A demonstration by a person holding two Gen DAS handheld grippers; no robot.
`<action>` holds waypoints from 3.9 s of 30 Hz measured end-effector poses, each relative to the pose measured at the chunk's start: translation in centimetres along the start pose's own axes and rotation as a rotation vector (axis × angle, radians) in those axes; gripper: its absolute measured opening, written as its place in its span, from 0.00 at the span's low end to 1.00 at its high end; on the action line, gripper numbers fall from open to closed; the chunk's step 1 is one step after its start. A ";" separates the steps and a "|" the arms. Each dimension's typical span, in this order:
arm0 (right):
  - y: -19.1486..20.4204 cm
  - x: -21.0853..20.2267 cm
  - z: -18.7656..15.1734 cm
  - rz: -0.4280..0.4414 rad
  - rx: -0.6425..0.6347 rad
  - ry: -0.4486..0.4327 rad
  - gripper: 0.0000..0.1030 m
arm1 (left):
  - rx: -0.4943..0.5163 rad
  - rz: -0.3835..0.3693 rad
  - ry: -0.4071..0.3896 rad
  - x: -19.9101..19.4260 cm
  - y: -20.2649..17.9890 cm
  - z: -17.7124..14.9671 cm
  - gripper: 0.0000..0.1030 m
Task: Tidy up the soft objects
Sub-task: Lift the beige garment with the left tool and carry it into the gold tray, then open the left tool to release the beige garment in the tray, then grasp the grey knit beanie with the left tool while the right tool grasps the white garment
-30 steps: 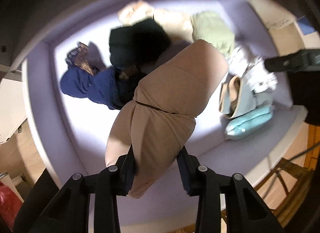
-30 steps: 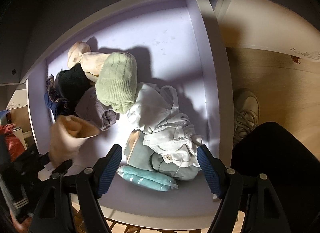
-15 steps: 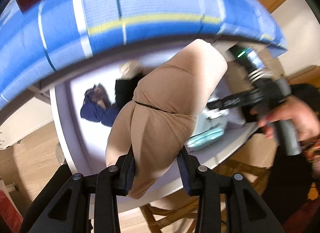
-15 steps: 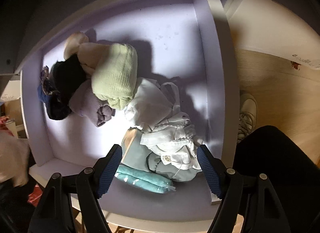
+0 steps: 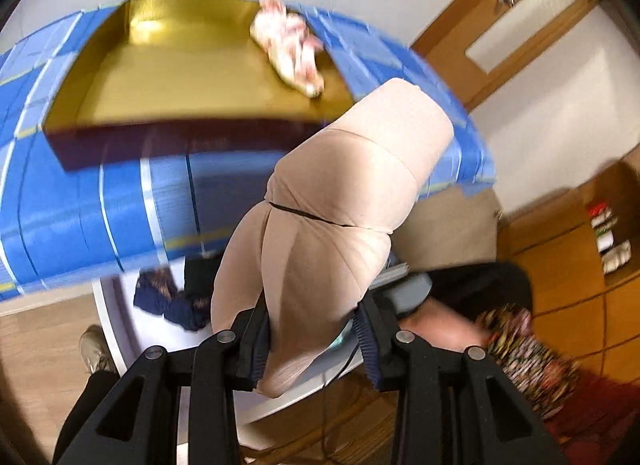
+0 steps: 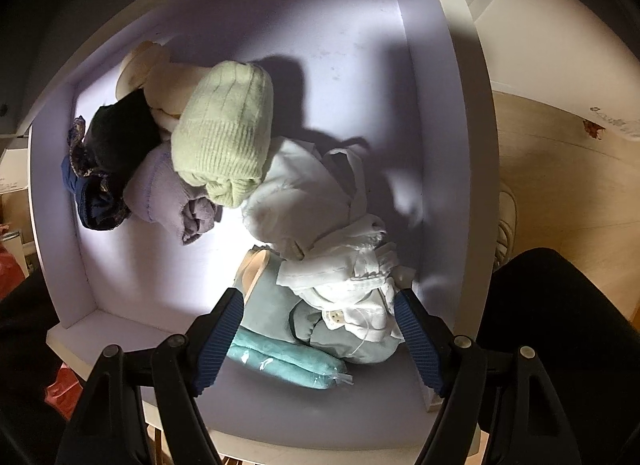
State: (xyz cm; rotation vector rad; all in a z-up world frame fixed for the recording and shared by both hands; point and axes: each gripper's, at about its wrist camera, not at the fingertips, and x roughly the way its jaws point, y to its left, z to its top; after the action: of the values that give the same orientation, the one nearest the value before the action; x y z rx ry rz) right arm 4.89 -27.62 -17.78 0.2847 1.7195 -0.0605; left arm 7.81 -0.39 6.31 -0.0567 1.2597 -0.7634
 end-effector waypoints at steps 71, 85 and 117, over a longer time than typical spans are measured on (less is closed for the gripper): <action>-1.5 0.1 1.1 0.051 0.057 -0.010 0.78 | -0.075 0.335 -0.054 7.2 4.9 -1.9 0.38; -1.4 0.4 0.9 -0.044 -0.055 -0.011 0.78 | -0.424 0.286 0.193 17.6 12.5 -11.0 0.38; -2.0 0.5 -0.9 0.027 -0.027 -0.013 0.41 | -0.410 0.141 0.259 24.7 10.5 -11.0 0.40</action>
State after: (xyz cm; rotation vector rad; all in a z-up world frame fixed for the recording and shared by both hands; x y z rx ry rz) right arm 3.46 -29.31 -18.39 0.2867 1.7024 -0.0199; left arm 5.82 -1.93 -22.58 -0.2044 1.6348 -0.3891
